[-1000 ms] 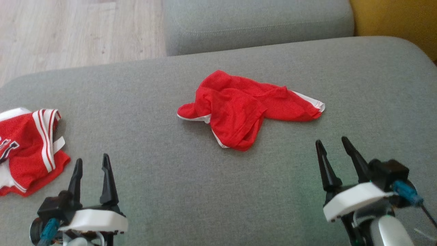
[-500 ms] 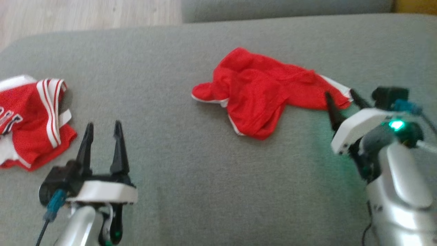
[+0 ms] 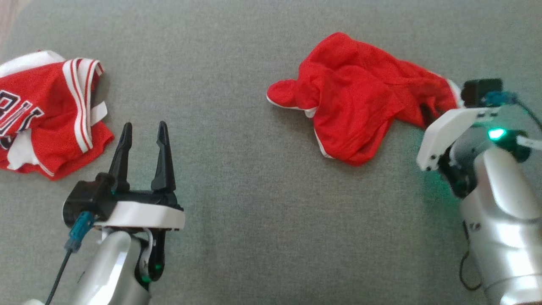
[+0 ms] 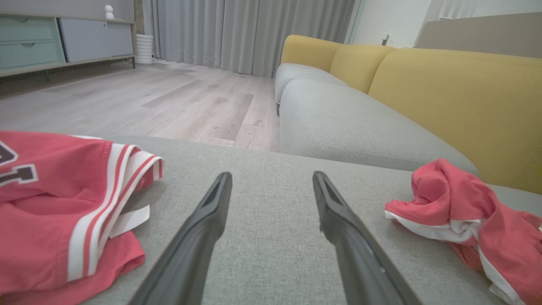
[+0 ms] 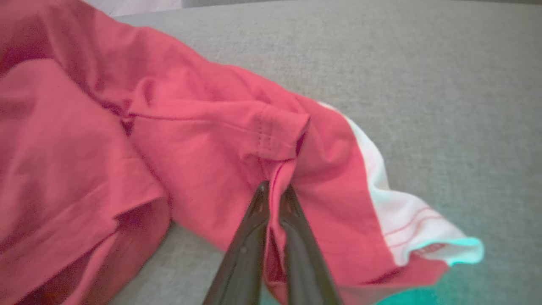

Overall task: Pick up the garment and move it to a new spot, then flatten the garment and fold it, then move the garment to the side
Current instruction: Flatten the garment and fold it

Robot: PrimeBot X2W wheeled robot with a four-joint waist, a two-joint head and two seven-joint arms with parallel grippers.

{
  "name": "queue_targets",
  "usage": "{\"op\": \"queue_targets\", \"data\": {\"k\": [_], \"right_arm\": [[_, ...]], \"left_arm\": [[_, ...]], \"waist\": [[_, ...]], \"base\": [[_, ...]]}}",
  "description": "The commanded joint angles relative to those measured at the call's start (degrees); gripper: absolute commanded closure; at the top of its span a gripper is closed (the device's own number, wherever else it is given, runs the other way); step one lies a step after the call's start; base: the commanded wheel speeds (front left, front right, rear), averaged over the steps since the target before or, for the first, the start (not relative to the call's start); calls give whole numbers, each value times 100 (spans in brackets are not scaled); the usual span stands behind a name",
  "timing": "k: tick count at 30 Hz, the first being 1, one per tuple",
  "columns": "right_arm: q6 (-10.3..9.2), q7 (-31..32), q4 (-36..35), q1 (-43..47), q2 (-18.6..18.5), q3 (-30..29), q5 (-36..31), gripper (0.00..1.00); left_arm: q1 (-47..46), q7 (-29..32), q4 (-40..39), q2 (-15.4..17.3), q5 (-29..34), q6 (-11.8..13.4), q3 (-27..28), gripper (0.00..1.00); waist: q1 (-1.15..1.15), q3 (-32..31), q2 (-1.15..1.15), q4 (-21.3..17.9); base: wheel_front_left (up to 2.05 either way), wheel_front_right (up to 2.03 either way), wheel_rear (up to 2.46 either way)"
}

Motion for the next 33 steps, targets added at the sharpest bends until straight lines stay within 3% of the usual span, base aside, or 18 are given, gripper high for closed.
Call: {"op": "queue_targets", "data": {"k": [1,5,13,17,21,24,27,33], "right_arm": [[-4,-9,-106,194,67,234,91,100],[-4,-294,-719,246,-7,645,396,100],[-4,-370,-2687,-237,-215,1690,947,100],[-4,-350,-3260,-740,-90,2118,1379,100],[-4,-733,-3636,-1435,51,2507,1749,100],[-4,-1103,-3791,-1787,117,2557,2010,100],[-4,-1241,-3703,-1797,-53,2451,2080,100],[-4,-1053,-2649,-1001,-586,1733,2046,100]], "left_arm": [[-71,-62,-121,93,23,-33,214,0],[92,-67,-17,107,12,-30,299,0],[531,-68,-19,129,-27,41,351,0],[633,-68,-101,147,-55,69,362,0],[648,-68,-181,158,-58,103,369,0],[661,-68,-235,161,-57,132,378,0],[668,-67,-274,152,-56,145,364,0],[601,-66,-303,99,-52,105,281,0]], "waist": [[-1,-165,0,-64],[-1,-525,0,-177],[-1,-1108,0,-267],[-1,-1170,0,-212],[-1,-1157,0,-121],[-1,-1148,0,-74],[-1,-1121,0,-24],[-1,-959,0,93]], "base": [[0,0,0],[0,0,0],[0,0,0],[0,0,0],[0,0,0],[0,0,0],[0,0,0],[0,0,0]]}}
